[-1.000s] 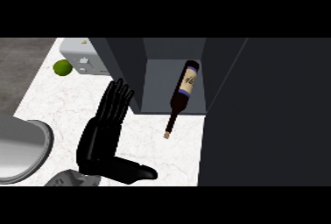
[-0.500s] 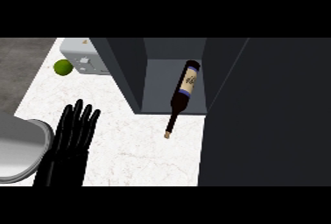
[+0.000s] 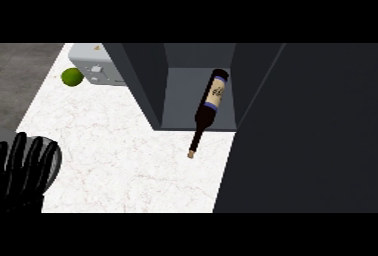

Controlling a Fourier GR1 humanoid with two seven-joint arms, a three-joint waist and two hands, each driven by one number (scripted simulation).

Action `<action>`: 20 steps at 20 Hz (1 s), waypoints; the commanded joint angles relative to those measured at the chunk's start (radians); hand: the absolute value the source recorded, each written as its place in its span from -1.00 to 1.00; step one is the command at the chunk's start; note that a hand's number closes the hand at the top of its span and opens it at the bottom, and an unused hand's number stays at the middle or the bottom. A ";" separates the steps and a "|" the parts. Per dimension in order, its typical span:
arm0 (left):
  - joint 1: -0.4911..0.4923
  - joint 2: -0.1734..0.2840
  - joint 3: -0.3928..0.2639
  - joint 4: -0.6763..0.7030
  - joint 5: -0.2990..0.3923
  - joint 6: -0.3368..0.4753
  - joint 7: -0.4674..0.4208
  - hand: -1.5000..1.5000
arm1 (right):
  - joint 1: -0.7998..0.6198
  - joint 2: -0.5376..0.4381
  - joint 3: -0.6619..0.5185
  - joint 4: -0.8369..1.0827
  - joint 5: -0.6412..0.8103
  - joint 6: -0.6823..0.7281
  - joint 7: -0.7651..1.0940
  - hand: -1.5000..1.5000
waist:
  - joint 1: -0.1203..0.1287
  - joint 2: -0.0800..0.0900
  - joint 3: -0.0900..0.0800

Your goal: Pick up the wine, place it into the cabinet and close the cabinet

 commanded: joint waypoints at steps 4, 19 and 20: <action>0.204 0.064 0.198 -0.032 0.104 -0.184 -0.048 -1.00 | -0.089 0.116 0.272 -0.076 0.172 -0.149 0.147 1.00 | 0.004 -0.002 -0.001; 0.315 0.102 0.477 0.052 0.217 -0.484 -0.008 -1.00 | -0.734 0.119 0.390 0.356 0.319 -0.618 0.164 1.00 | 0.014 0.003 -0.001; 0.342 0.103 0.510 0.018 0.232 -0.504 -0.006 -1.00 | -0.749 0.119 0.397 0.407 0.325 -0.657 0.133 1.00 | 0.018 0.002 -0.001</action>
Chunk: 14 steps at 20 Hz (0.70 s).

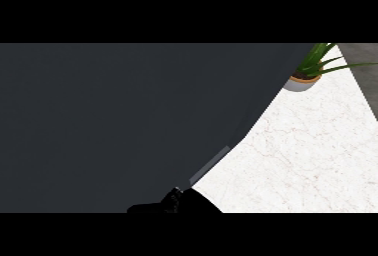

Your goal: Pick up the wine, place it into the cabinet and close the cabinet

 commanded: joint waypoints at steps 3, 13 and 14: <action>0.051 -0.025 0.070 -0.004 0.009 -0.081 0.015 -1.00 | -0.265 0.007 -0.083 0.279 -0.071 -0.135 -0.062 1.00 | 0.010 0.004 0.001; -0.004 -0.024 0.153 -0.005 0.072 -0.117 0.154 -1.00 | -0.427 -0.001 -0.334 0.599 -0.128 -0.012 -0.223 1.00 | -0.008 0.006 0.002; -0.057 -0.030 0.116 0.002 0.042 -0.053 0.176 -1.00 | -0.516 0.008 -0.367 0.631 -0.160 -0.017 -0.180 1.00 | -0.014 0.007 0.001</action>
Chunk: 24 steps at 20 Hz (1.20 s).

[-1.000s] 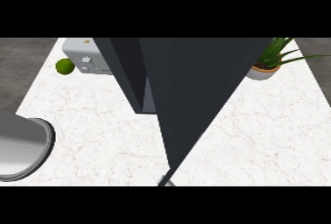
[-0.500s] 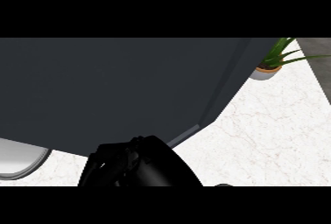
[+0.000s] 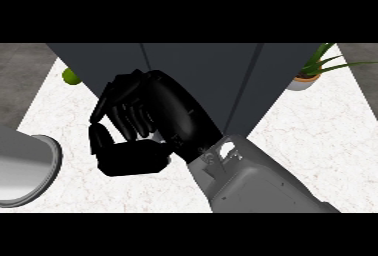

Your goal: Pick up the wine, place it into the cabinet and close the cabinet

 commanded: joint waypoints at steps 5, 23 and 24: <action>-0.039 -0.049 -0.041 -0.049 -0.039 0.018 0.089 -1.00 | -0.058 -0.018 -0.121 0.263 0.028 0.068 -0.178 1.00 | -0.008 0.002 0.001; -0.238 -0.150 -0.251 0.029 -0.207 0.151 0.118 -1.00 | -0.135 -0.160 -0.299 0.475 -0.019 0.193 -0.366 1.00 | -0.024 0.012 -0.001; -0.275 -0.163 -0.260 0.063 -0.213 0.160 0.111 -1.00 | -0.148 -0.155 -0.306 0.490 -0.023 0.193 -0.387 1.00 | -0.032 0.019 -0.002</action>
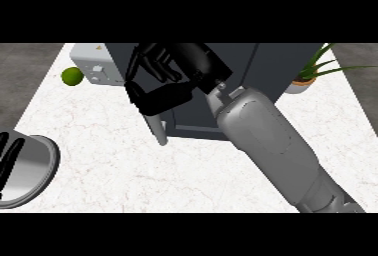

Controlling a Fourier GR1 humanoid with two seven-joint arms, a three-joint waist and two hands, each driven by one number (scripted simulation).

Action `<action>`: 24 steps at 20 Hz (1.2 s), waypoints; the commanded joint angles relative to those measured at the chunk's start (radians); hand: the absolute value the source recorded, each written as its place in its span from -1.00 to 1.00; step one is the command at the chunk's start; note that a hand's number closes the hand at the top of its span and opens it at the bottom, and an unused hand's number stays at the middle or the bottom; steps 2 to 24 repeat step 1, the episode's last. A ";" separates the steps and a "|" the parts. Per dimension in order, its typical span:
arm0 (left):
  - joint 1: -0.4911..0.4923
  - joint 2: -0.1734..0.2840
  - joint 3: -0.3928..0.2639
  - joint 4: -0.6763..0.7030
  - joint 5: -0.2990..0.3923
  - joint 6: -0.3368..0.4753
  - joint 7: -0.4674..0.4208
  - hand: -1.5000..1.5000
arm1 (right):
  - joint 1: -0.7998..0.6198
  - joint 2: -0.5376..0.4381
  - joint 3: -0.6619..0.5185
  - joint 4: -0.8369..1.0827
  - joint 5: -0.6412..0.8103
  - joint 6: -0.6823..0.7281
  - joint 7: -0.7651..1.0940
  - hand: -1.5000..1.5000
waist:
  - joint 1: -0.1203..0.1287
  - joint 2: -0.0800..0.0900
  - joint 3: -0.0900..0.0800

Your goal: Pick up the wine, place it into the cabinet and close the cabinet

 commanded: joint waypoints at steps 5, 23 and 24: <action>-0.037 -0.020 -0.021 0.034 -0.029 0.027 0.001 -1.00 | -0.026 -0.113 -0.117 0.144 0.041 -0.048 0.000 1.00 | -0.019 0.037 0.023; -0.037 -0.020 -0.021 0.034 -0.029 0.027 0.001 -1.00 | -0.026 -0.113 -0.117 0.144 0.041 -0.048 0.000 1.00 | -0.019 0.037 0.023; -0.037 -0.020 -0.021 0.034 -0.029 0.027 0.001 -1.00 | -0.026 -0.113 -0.117 0.144 0.041 -0.048 0.000 1.00 | -0.019 0.037 0.023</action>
